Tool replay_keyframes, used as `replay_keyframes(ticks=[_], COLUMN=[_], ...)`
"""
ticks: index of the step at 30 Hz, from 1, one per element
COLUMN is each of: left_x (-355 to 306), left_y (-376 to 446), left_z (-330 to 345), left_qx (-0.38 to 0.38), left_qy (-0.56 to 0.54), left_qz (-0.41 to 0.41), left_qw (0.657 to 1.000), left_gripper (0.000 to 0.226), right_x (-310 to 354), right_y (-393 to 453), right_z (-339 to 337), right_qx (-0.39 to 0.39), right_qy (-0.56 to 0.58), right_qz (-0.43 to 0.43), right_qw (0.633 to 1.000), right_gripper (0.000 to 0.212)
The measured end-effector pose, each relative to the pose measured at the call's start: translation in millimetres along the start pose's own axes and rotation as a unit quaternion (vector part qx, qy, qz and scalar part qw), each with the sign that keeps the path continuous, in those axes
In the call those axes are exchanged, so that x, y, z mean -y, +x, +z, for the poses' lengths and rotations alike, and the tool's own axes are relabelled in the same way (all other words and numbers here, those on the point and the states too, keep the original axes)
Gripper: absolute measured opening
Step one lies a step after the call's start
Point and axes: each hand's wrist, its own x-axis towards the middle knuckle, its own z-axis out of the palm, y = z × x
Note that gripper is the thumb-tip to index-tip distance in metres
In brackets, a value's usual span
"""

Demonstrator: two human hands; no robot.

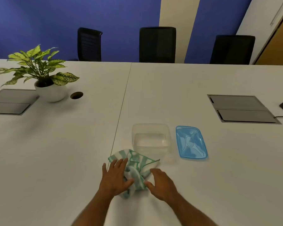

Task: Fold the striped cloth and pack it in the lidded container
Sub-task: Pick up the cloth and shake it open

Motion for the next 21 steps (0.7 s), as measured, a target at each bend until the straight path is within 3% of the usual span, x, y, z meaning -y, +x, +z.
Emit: replay_keyframes(ticks=[4,9,14,19,21], left_x=[0.3,-1.4,-3.3,-10.4,-16.5], left_y=[2.5,5.4,5.5,3.7,2.1], left_z=[0.8,0.2,-3.1,-19.6,-32.8], left_qx=[-0.019,-0.055,-0.075,-0.078,-0.074], left_qy=[0.009,-0.005,-0.04,-0.158,-0.17], left_qz=[0.02,0.036,0.059,0.101,0.128], left_qw=[1.0,0.998,0.995,0.979,0.974], left_gripper=[0.07,0.034,0.034,0.028,0.027], right_x=[24.3,40.4,36.9,30.2,28.9], right_y=[1.8,4.8,3.1,-1.6,-1.9], right_z=[6.0,10.8,3.9,-12.6,-22.0], right_qx=[0.024,0.029,-0.044,-0.086,-0.097], right_qy=[0.101,0.132,0.127,0.132,0.094], right_qz=[0.008,-0.006,-0.031,-0.069,-0.091], right_qw=[0.995,0.991,0.99,0.985,0.987], right_gripper=[0.057,0.047,0.029,0.043,0.038])
